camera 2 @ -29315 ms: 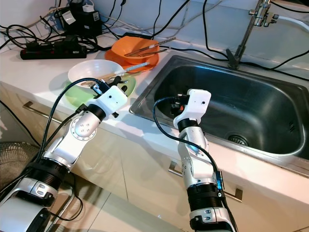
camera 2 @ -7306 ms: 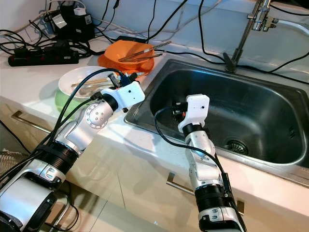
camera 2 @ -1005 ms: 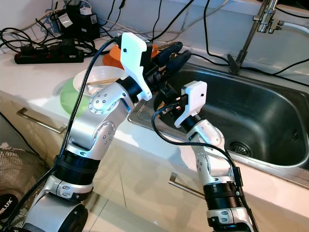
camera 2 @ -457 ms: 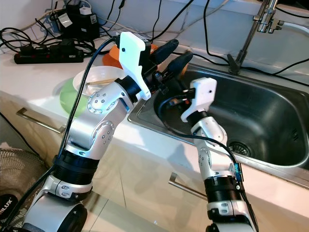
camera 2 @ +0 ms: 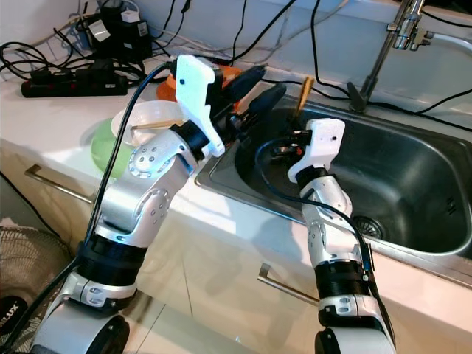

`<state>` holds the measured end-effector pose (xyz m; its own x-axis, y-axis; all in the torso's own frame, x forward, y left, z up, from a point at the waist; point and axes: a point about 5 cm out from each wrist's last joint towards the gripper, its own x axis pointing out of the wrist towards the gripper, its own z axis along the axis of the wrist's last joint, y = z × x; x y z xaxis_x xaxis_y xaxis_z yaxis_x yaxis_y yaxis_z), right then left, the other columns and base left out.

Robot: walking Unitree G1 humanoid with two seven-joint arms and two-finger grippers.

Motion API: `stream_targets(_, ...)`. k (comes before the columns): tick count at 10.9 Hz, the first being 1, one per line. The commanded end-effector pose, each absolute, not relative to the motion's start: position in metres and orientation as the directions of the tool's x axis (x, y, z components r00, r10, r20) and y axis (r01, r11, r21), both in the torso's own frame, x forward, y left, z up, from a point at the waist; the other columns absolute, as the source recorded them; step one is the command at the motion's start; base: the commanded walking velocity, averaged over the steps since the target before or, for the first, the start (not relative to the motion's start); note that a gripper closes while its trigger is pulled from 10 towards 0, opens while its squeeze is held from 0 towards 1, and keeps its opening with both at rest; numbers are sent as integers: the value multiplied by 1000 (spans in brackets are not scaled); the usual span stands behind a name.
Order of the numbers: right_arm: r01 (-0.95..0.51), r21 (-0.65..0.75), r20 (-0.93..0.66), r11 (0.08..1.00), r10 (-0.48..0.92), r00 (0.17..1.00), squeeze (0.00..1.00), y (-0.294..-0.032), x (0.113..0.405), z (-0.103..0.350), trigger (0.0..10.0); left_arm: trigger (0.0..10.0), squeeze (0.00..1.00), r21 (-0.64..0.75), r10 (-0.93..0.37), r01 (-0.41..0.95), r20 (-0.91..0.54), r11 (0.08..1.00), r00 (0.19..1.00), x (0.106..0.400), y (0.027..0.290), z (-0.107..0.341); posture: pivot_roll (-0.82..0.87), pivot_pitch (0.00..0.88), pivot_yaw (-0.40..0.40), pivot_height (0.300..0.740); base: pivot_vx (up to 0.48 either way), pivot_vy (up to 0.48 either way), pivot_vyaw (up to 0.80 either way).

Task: Kitchen organization

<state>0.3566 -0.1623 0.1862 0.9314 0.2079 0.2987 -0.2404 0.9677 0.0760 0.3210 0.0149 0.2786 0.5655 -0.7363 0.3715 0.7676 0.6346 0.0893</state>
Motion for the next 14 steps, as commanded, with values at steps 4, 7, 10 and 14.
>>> stream_targets(4,-43,12,209,999,39,977,0,-190,365,172,10000,10000,0,97,-743,749,262,655,616,320,26,253,180,7,-1,740,0,0,0)
stream_targets(7,7,-2,161,1000,-6,987,0,-196,369,161,10000,10000,0,76,-725,721,105,688,681,321,42,209,186,3,-1,740,0,0,0)
stream_targets(10,21,-28,95,999,-19,995,0,-198,374,149,10000,10000,0,64,-726,726,-34,684,687,319,45,174,182,11,-4,740,0,0,0)
stream_targets(14,9,-58,17,998,-8,1000,0,-192,381,140,10000,10000,0,46,-733,739,-102,672,673,315,45,159,188,12,-8,740,0,0,0)
